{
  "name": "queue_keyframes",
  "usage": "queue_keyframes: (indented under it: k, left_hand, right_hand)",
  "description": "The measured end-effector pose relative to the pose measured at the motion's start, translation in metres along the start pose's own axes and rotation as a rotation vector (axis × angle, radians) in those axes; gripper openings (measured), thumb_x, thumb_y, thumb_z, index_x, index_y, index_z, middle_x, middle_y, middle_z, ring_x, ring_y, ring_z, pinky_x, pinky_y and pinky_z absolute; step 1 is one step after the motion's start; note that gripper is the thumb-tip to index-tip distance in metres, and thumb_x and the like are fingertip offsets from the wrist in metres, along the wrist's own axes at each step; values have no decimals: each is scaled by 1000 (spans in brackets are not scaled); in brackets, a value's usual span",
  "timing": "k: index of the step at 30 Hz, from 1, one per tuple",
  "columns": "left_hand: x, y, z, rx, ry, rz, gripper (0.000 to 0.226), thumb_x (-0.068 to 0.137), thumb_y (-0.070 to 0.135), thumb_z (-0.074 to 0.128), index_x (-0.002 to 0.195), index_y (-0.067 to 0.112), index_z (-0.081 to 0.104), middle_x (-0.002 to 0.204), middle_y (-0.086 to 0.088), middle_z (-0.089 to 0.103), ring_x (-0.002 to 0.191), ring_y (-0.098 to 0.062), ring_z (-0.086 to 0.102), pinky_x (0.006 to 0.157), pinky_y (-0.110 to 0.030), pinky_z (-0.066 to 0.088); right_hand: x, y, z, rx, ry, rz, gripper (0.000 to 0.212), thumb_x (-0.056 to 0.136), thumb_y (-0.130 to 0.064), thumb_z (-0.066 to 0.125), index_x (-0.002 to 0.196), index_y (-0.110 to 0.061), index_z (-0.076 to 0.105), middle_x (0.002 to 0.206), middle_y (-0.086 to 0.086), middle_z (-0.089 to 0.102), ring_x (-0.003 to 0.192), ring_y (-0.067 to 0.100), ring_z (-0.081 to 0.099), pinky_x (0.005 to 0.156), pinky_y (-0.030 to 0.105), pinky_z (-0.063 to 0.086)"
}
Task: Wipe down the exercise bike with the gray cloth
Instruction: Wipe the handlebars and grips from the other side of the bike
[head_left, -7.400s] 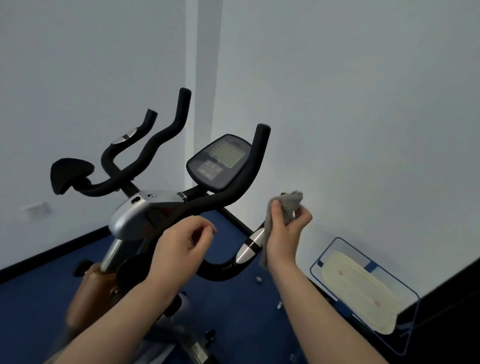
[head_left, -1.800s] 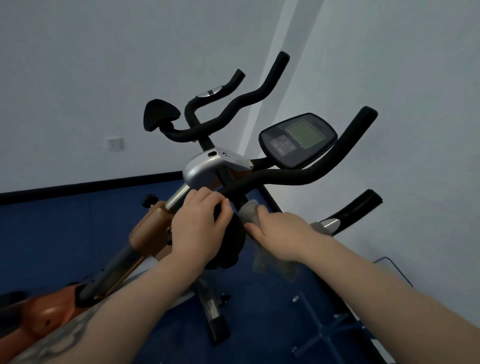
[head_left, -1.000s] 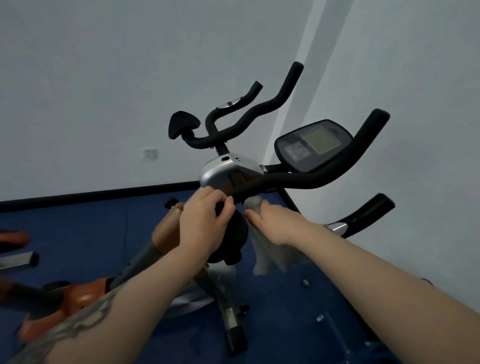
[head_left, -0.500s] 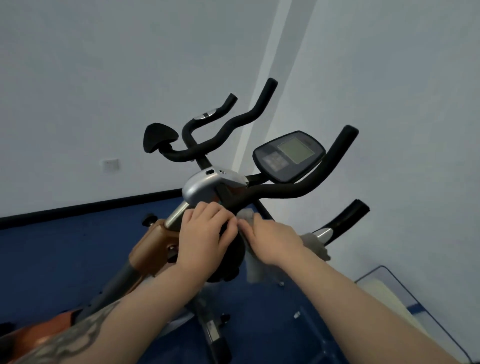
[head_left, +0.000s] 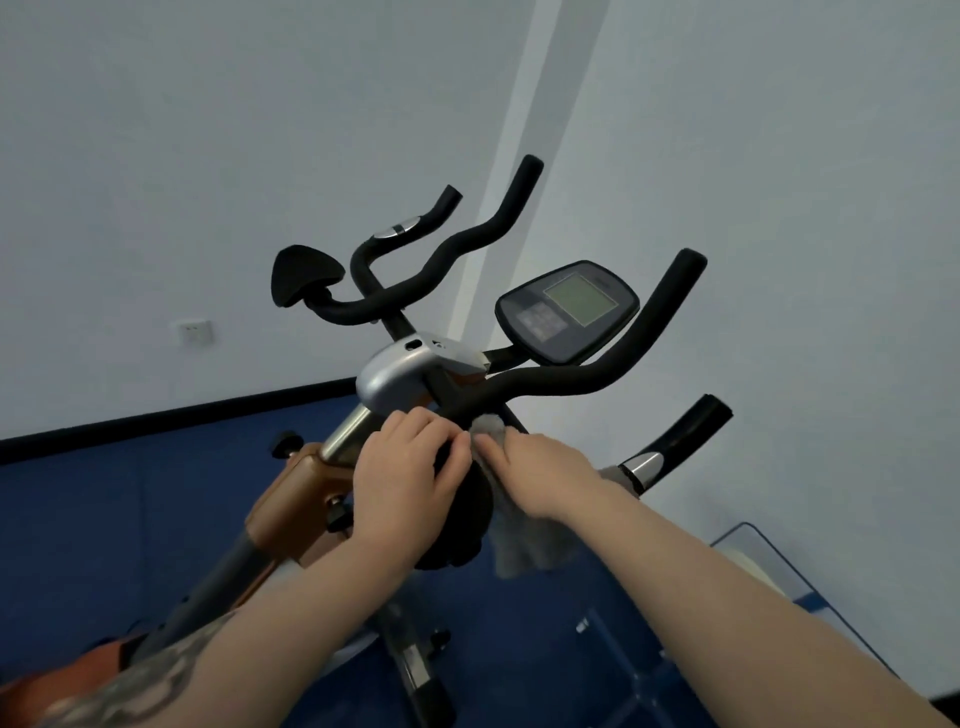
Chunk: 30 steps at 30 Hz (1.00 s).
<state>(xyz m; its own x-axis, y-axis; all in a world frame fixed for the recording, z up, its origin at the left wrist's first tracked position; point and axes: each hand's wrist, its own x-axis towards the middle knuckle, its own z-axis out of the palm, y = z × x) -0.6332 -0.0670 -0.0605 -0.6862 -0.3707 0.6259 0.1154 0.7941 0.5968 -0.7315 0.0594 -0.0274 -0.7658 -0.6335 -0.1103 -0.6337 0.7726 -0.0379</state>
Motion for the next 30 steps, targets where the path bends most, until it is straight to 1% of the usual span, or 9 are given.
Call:
queue_keyframes:
  k: [4, 7, 10, 12, 15, 19, 23, 26, 30]
  left_hand:
    - [0, 2, -1, -10, 2, 18, 28, 92, 33, 47, 81, 17, 67, 80, 6, 60, 74, -12, 52, 64, -36, 46]
    - [-2, 3, -4, 13, -11, 22, 30, 92, 33, 45, 81, 17, 68, 81, 5, 61, 74, -14, 52, 65, -38, 45]
    - [-1, 4, -4, 29, -18, 22, 32, 92, 34, 44, 81, 17, 69, 81, 5, 61, 74, -14, 50, 66, -37, 43]
    - [-1, 2, -3, 37, -9, 32, 34, 92, 34, 44, 81, 16, 69, 80, 4, 61, 74, -15, 49, 66, -35, 41]
    - [-2, -1, 0, 44, 16, 46, 34, 93, 33, 45, 79, 15, 70, 79, 4, 61, 73, -14, 48, 67, -31, 37]
    - [-2, -3, 2, 43, 27, 44, 34, 93, 33, 46, 78, 14, 70, 78, 3, 61, 72, -15, 49, 67, -32, 38]
    - [-2, -2, 3, 59, 29, 26, 33, 92, 33, 45, 78, 15, 70, 79, 2, 62, 73, -17, 50, 68, -31, 37]
    - [-2, -3, 4, 55, 36, 50, 32, 92, 32, 46, 79, 15, 69, 80, 3, 61, 73, -16, 49, 67, -32, 37]
    - [-2, -7, 6, 38, 47, 57, 29, 93, 31, 47, 79, 16, 68, 81, 5, 60, 74, -11, 47, 67, -30, 36]
  right_hand:
    - [9, -7, 3, 126, 68, 79, 58, 100, -57, 16, 125, -18, 52, 115, 14, 64, 104, 33, 59, 76, 38, 39]
    - [-11, -7, 14, -37, 198, 65, 51, 101, -54, 21, 120, -14, 46, 108, 12, 66, 96, 35, 62, 66, 38, 34]
    - [-47, -6, 19, -230, 321, -39, 45, 100, -50, 35, 125, -14, 45, 97, 6, 65, 80, 28, 66, 58, 33, 31]
    - [-67, 14, 11, -235, 390, -206, 37, 94, -49, 50, 104, -14, 58, 80, 2, 63, 67, 23, 64, 56, 31, 36]
    - [-81, 79, -15, -281, 442, -339, 39, 90, -49, 50, 86, -13, 65, 78, 0, 62, 74, 21, 59, 81, 35, 47]
    - [-75, 115, -33, -290, 604, -207, 40, 92, -40, 45, 79, -9, 68, 77, 1, 64, 75, 24, 61, 106, 41, 36]
    - [-64, 63, 5, -104, 782, 57, 41, 92, -35, 45, 62, -10, 61, 59, 2, 57, 64, 24, 55, 108, 45, 35]
    - [-65, 35, 25, -193, 711, -97, 43, 93, -41, 45, 66, -13, 64, 60, 1, 61, 62, 21, 56, 104, 40, 41]
    - [-68, 77, -6, -374, 600, -369, 43, 93, -45, 45, 76, -12, 68, 66, 2, 64, 68, 23, 60, 102, 39, 43]
